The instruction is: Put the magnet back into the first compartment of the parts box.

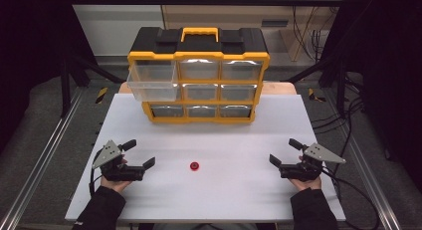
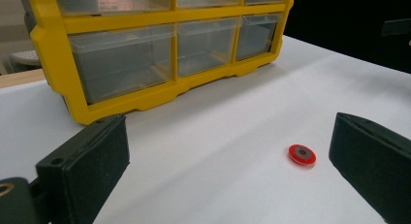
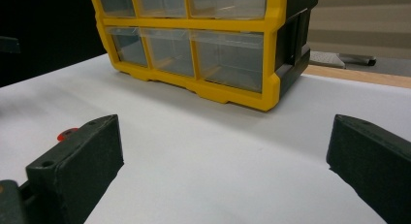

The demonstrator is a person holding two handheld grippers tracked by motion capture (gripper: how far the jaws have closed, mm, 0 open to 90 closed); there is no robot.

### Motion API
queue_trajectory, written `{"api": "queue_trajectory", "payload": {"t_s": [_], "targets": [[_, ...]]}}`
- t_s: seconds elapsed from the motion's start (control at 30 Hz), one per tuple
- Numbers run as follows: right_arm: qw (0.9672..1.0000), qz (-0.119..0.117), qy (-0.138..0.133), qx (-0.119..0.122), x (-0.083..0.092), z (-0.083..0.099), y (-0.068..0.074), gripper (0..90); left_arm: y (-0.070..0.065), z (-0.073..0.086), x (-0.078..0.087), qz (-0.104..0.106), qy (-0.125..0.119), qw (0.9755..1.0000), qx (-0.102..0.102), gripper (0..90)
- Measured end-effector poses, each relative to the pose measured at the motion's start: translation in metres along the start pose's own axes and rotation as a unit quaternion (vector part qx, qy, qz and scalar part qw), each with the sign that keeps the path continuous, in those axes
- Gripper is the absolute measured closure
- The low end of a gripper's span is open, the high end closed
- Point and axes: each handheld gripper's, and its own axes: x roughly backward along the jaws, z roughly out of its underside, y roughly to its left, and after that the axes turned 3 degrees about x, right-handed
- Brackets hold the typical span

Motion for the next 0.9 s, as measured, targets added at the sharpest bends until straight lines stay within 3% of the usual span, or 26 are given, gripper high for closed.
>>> {"api": "queue_trajectory", "payload": {"t_s": [0.9], "targets": [[1.0, -0.002, 0.006, 0.006, -0.0006, 0.0009, 0.0015, 0.3, -0.0085, -0.0086, -0.0061, 0.001, 0.019, 0.9998, -0.002, 0.8]]}}
